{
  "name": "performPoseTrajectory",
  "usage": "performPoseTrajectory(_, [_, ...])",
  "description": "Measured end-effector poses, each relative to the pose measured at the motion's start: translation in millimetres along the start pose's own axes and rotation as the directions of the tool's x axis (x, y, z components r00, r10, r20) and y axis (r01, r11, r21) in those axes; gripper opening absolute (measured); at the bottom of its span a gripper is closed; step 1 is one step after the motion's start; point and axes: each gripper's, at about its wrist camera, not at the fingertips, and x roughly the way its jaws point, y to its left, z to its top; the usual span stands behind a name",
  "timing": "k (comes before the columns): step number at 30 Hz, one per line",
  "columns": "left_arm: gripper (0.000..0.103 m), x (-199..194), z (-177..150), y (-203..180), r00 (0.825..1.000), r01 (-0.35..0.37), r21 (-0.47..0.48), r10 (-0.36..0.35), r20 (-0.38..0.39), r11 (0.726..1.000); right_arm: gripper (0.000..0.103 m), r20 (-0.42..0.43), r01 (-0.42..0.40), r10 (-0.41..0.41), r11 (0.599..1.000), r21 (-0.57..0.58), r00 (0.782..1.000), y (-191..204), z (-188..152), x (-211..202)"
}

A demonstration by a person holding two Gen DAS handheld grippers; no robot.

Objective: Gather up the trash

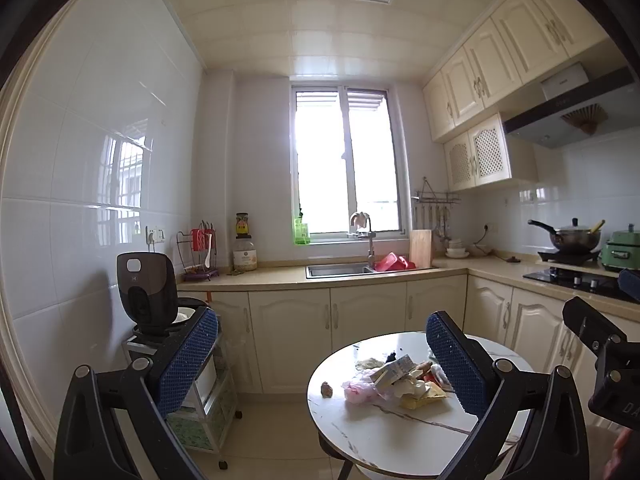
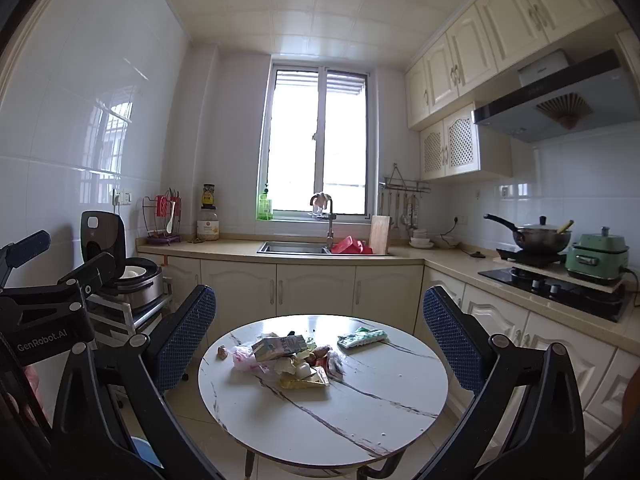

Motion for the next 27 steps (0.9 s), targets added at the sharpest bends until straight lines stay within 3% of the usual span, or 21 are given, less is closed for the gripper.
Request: performPoseTrajectory(27, [0.102,8.5,-3.7,-2.9,1.0,-0.002,0.002,0.002,-0.028,1.0,0.103,-0.006,-0.003,0.003,1.0,0.011,1.0,-2.0,-10.7,12.4])
